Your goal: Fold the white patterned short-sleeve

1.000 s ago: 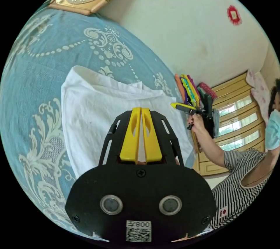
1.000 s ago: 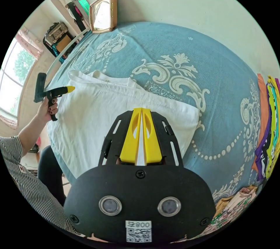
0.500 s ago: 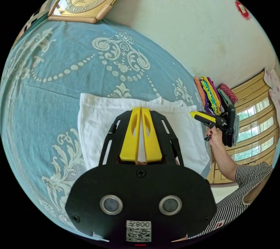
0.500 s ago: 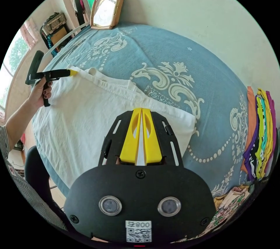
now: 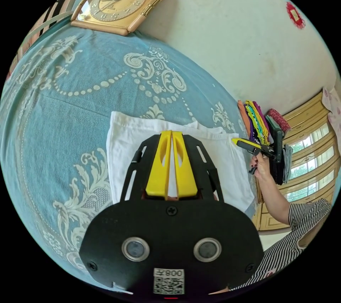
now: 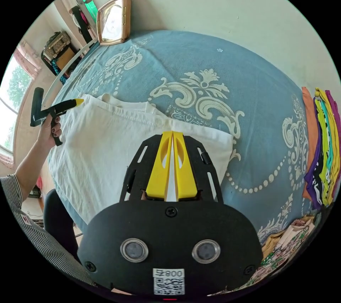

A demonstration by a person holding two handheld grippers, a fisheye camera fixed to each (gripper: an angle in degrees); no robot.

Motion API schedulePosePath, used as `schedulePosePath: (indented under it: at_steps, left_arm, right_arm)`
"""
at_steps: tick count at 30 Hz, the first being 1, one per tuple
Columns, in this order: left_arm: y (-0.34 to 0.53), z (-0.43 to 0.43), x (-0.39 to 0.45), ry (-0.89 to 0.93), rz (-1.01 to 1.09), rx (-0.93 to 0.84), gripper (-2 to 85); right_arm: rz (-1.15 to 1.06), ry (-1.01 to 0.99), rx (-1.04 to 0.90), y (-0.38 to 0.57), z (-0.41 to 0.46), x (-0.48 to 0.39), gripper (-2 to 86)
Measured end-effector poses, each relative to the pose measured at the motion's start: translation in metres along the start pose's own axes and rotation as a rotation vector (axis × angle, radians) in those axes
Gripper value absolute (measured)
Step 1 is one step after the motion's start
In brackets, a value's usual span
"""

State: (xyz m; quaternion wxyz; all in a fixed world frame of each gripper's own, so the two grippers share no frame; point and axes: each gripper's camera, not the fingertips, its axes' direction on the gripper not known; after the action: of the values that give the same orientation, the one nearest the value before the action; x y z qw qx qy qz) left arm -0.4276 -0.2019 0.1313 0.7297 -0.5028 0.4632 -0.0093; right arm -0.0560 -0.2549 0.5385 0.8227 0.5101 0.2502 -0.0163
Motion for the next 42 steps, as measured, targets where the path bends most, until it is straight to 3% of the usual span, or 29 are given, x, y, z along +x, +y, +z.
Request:
schedulePosePath:
  at_steps: [8, 17, 21, 35, 42]
  left_arm:
    - [0.126, -0.105, -0.002, -0.015, 0.035, -0.095, 2.4]
    - [0.250, -0.197, -0.059, 0.040, -0.197, -0.103, 9.2]
    - [0.272, -0.208, -0.072, 0.051, -0.247, -0.132, 8.1]
    - [0.303, -0.269, -0.088, -0.011, -0.280, -0.206, 2.4]
    - [0.313, -0.311, -0.083, -0.016, -0.279, -0.163, 3.1]
  right_arm:
    - [-0.010, -0.076, -0.022, 0.142, -0.057, -0.015, 0.2]
    - [0.329, -0.232, 0.002, 0.307, -0.090, 0.049, 2.3]
    - [0.441, -0.356, 0.048, 0.362, -0.088, 0.084, 4.8]
    - [0.437, -0.295, -0.091, 0.441, -0.055, 0.127, 0.3]
    - [0.478, -0.382, 0.056, 0.487, -0.069, 0.148, 1.1]
